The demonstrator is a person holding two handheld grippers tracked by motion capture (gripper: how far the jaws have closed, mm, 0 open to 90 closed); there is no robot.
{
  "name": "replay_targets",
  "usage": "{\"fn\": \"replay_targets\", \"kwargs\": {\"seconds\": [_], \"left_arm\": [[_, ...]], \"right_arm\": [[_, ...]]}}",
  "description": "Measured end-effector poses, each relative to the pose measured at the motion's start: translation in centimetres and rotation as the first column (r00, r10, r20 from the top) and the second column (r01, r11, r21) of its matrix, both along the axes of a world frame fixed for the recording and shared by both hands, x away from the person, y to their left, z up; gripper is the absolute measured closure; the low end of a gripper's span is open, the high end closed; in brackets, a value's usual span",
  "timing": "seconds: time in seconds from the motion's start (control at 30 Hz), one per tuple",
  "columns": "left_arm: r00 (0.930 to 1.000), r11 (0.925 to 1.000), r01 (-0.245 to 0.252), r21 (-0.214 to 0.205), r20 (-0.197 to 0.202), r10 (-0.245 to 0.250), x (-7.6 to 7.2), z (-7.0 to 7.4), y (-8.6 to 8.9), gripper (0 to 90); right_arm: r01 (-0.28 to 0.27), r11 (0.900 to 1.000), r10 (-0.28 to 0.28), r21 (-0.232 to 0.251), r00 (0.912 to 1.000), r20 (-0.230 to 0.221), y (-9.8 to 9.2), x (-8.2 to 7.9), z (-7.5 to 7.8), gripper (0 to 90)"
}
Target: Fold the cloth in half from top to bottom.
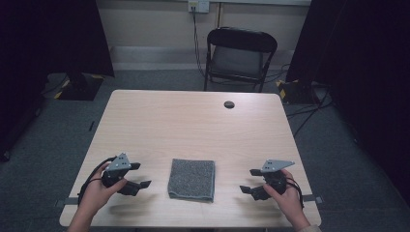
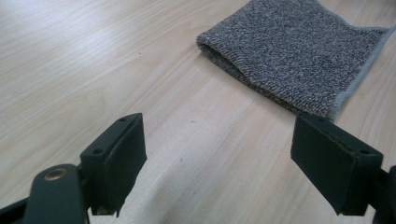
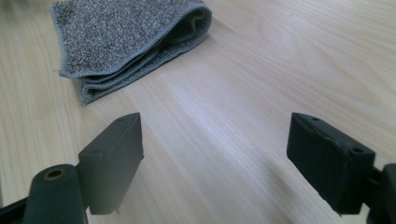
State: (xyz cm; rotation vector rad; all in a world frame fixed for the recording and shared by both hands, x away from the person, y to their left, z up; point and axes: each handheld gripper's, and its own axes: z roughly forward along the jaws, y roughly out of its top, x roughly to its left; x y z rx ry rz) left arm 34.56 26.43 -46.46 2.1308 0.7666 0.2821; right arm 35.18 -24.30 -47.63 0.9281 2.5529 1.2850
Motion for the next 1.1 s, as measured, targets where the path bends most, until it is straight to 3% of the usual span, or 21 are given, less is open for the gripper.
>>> {"fn": "replay_targets", "kwargs": {"seconds": [0.67, 1.1], "left_arm": [[0.9992, 0.999, -0.039, 0.022, -0.005, 0.039, 0.2, -0.6, 1.9, 17.8], [0.9974, 0.9973, -0.07, 0.023, -0.015, 0.07, 0.3, -1.4, 3.3, 17.9]], "right_arm": [[0.073, 0.9973, -0.073, -0.006, 0.9971, -0.023, -2.9, 0.6, -0.9, 18.2], [0.109, 0.9935, -0.11, -0.03, 0.9938, -0.015, -4.3, 0.8, -1.6, 18.2]]}}
